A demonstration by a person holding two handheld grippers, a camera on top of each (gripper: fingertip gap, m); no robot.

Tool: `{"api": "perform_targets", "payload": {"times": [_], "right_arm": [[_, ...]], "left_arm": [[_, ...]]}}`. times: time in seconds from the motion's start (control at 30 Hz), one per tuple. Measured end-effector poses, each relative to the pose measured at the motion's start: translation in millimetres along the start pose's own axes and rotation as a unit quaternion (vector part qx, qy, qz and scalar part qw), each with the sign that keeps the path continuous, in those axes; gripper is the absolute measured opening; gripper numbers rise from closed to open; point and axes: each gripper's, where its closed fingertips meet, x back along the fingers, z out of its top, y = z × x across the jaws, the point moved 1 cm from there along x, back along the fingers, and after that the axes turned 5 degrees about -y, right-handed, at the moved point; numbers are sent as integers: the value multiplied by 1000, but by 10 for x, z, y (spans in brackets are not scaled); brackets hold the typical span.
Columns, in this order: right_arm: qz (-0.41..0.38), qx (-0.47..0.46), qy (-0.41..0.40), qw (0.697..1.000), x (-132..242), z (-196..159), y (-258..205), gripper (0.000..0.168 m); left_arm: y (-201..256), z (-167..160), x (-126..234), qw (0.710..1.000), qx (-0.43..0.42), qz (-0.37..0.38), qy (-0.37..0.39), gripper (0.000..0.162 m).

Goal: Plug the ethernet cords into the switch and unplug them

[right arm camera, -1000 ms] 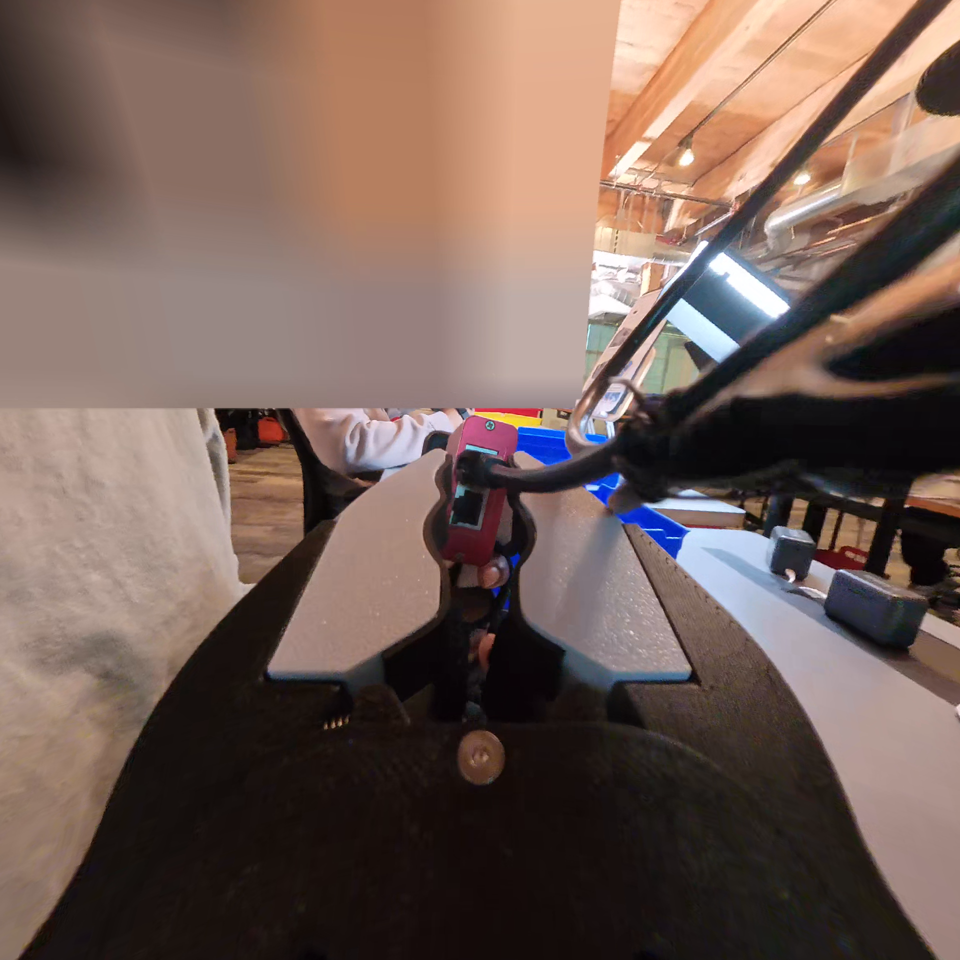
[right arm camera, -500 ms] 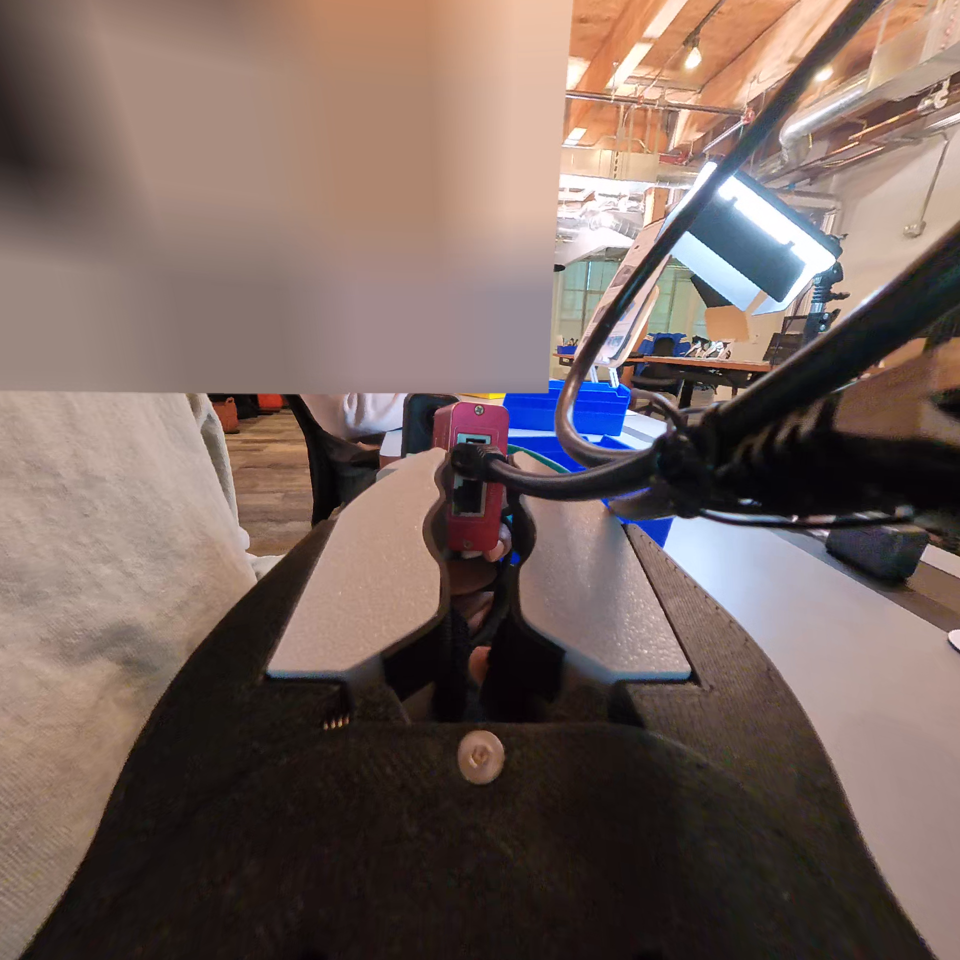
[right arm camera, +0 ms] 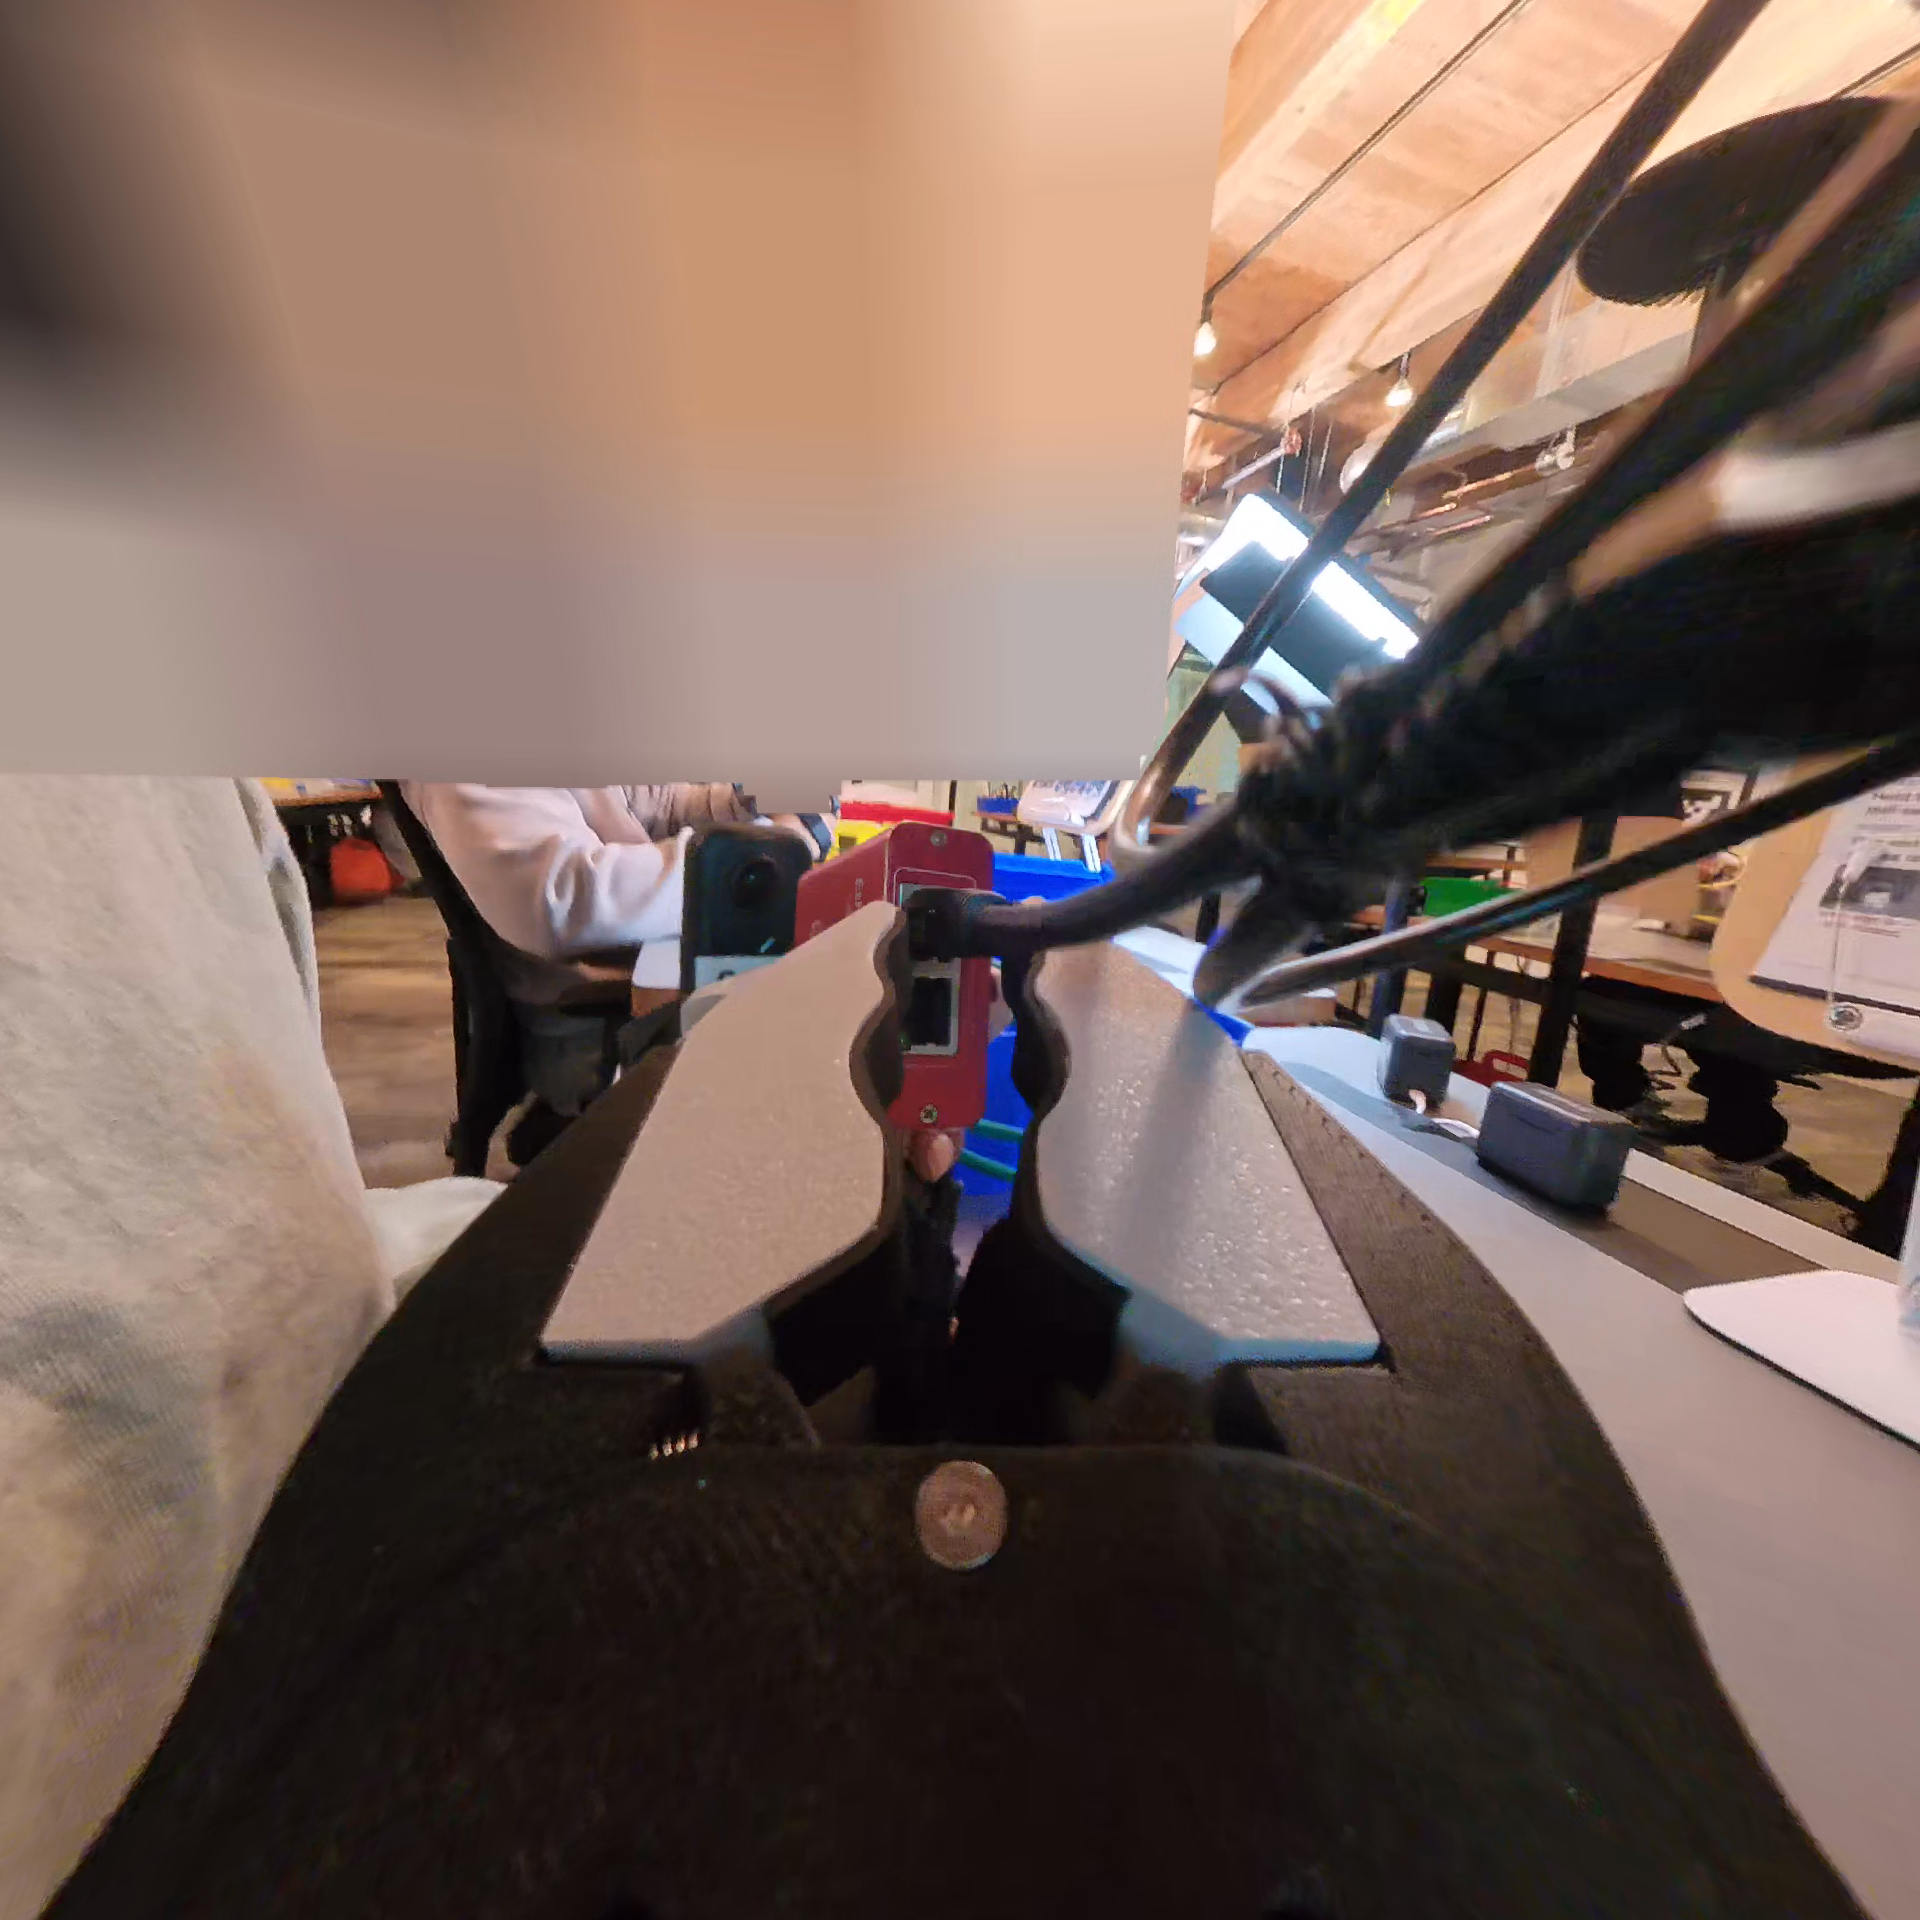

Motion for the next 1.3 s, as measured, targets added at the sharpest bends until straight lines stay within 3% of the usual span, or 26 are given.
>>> {"api": "perform_targets", "payload": {"times": [0.03,0.23,0.37,0.5,0.8,1.0,1.1,1.3], "right_arm": [[-1,-5,11,1000,-6,11,-3,16],[14,-36,52,998,-69,54,-14,14],[-11,-19,38,999,-35,-18,65,17],[-18,-14,49,999,-26,-3,47,16],[40,-60,98,993,-39,86,-16,12],[34,-28,66,997,-54,53,-13,14],[114,-99,35,988,-53,14,-44,13],[126,-60,2,990,-50,26,-83,14]], "left_arm": [[-5,5,1,1000,5,0,1,29],[-20,45,22,998,48,-19,24,29],[-65,-10,6,997,-55,54,-9,30],[-30,24,12,998,-52,45,4,30],[-11,101,19,997,59,-25,47,30],[-25,88,49,999,29,-11,41,28],[0,69,47,998,39,-28,31,28],[20,64,48,998,46,-43,30,28]]}}
